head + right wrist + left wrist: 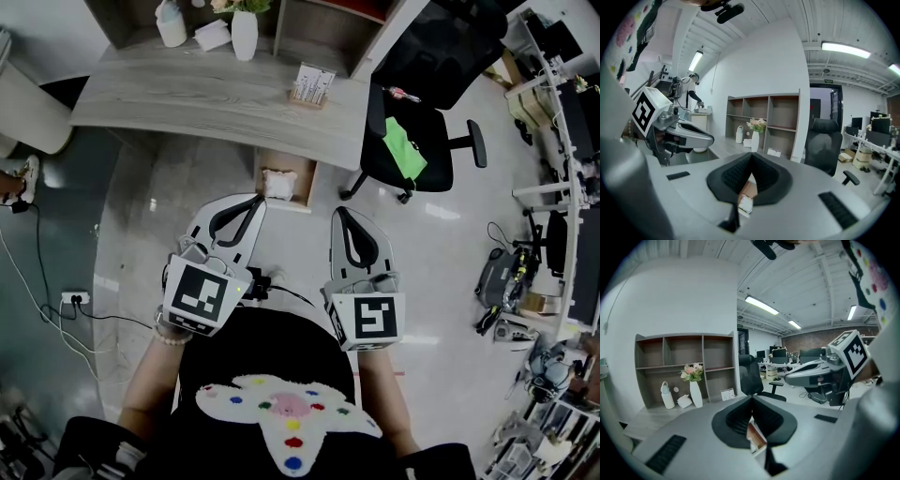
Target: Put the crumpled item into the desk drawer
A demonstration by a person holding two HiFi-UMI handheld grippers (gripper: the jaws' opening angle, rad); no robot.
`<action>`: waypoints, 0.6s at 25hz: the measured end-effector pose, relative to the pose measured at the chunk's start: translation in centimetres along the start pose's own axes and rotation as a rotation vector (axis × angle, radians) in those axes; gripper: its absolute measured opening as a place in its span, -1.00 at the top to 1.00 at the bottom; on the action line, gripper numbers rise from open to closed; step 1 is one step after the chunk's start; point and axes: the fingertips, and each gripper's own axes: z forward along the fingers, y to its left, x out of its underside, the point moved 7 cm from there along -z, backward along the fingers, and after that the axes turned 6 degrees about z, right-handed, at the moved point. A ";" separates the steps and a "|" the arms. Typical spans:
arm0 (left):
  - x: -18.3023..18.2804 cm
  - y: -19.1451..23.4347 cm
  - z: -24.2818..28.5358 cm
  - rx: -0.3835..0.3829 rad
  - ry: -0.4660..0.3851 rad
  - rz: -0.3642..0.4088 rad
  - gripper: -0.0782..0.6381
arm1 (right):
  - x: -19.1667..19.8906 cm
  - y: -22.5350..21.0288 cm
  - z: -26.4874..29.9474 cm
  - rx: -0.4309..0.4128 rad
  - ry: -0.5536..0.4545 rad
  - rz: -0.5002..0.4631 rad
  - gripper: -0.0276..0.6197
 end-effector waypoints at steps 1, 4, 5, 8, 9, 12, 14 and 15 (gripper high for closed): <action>0.0 0.0 0.0 0.000 0.000 0.000 0.75 | 0.1 0.0 -0.1 0.001 0.001 0.001 0.91; 0.1 -0.1 -0.2 -0.001 0.000 -0.001 0.75 | 0.5 -0.1 -0.3 0.010 0.008 0.017 0.90; 0.1 -0.2 -0.2 -0.001 0.000 -0.002 0.75 | 0.6 -0.2 -0.4 0.012 0.009 0.019 0.90; 0.2 -0.2 -0.2 -0.001 0.001 -0.002 0.75 | 0.6 -0.1 -0.4 0.009 0.011 0.013 0.91; 0.2 -0.2 -0.2 0.000 0.002 -0.001 0.75 | 0.6 -0.1 -0.4 0.008 0.011 0.010 0.90; 0.3 -0.2 -0.3 -0.001 0.003 -0.002 0.75 | 0.5 0.2 -0.3 0.002 0.011 0.005 0.90; 0.2 -0.3 -0.4 -0.002 0.003 -0.001 0.75 | 0.5 0.2 -0.3 -0.002 0.011 0.005 0.90; 0.2 -0.3 -0.4 -0.002 0.003 -0.001 0.75 | 0.5 0.2 -0.4 -0.001 0.012 0.009 0.90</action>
